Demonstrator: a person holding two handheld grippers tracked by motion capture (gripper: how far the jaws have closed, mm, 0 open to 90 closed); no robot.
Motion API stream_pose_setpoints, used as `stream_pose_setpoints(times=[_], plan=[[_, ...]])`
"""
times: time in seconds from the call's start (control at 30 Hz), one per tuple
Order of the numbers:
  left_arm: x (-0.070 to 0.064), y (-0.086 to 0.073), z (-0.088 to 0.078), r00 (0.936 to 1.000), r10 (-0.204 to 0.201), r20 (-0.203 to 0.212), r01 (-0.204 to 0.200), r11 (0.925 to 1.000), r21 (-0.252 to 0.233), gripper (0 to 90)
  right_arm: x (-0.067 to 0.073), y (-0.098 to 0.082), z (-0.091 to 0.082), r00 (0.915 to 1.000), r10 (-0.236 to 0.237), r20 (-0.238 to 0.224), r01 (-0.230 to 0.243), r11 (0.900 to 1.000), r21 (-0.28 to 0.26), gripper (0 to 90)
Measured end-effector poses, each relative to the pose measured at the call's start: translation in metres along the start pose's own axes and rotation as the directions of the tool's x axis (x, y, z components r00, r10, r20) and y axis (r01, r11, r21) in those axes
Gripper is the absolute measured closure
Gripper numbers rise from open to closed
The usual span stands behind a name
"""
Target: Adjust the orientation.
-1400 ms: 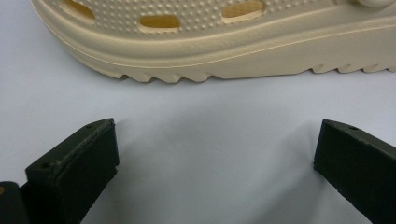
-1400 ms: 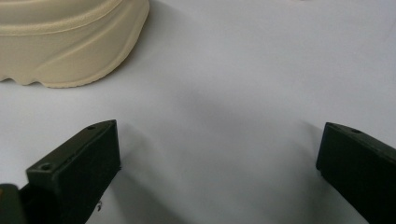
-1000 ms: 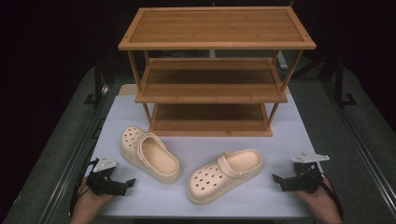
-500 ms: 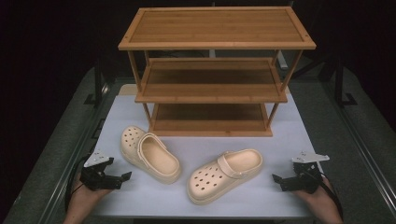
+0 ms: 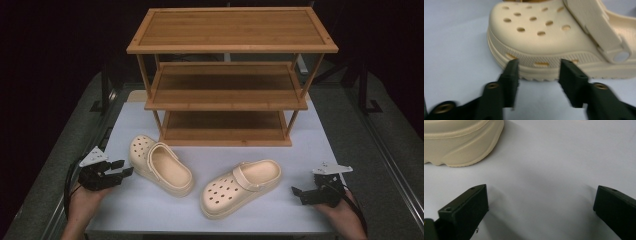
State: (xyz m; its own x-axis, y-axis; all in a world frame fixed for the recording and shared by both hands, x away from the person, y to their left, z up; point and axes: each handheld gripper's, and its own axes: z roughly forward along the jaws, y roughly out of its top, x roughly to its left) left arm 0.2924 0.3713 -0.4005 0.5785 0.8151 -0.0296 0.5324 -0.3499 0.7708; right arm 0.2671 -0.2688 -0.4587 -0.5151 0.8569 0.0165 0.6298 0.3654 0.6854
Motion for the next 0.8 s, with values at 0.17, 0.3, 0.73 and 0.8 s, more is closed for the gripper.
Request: stream_pose_setpoints(times=[0.17,0.3,0.73,0.8], plan=[[0.009,0.016,0.001,0.9997,-0.018,-0.017,0.018,0.9998,0.005,90.0,0.0,0.0,0.0,1.0,0.0,0.0,0.0,1.0,-0.002,0.0],[0.016,0.028,0.003,0.9988,-0.034,-0.036,0.034,0.9994,0.007,90.0,0.0,0.0,0.0,1.0,0.0,0.0,0.0,1.0,-0.001,0.0],[0.04,0.058,0.033,0.9962,-0.051,-0.07,0.05,0.9986,-0.015,90.0,0.0,0.0,0.0,1.0,0.001,0.0,-0.001,1.0,-0.001,0.0],[0.044,0.062,0.039,0.996,-0.051,-0.074,0.05,0.9986,-0.015,90.0,0.0,0.0,0.0,1.0,0.001,0.0,-0.001,1.0,-0.001,0.0]])
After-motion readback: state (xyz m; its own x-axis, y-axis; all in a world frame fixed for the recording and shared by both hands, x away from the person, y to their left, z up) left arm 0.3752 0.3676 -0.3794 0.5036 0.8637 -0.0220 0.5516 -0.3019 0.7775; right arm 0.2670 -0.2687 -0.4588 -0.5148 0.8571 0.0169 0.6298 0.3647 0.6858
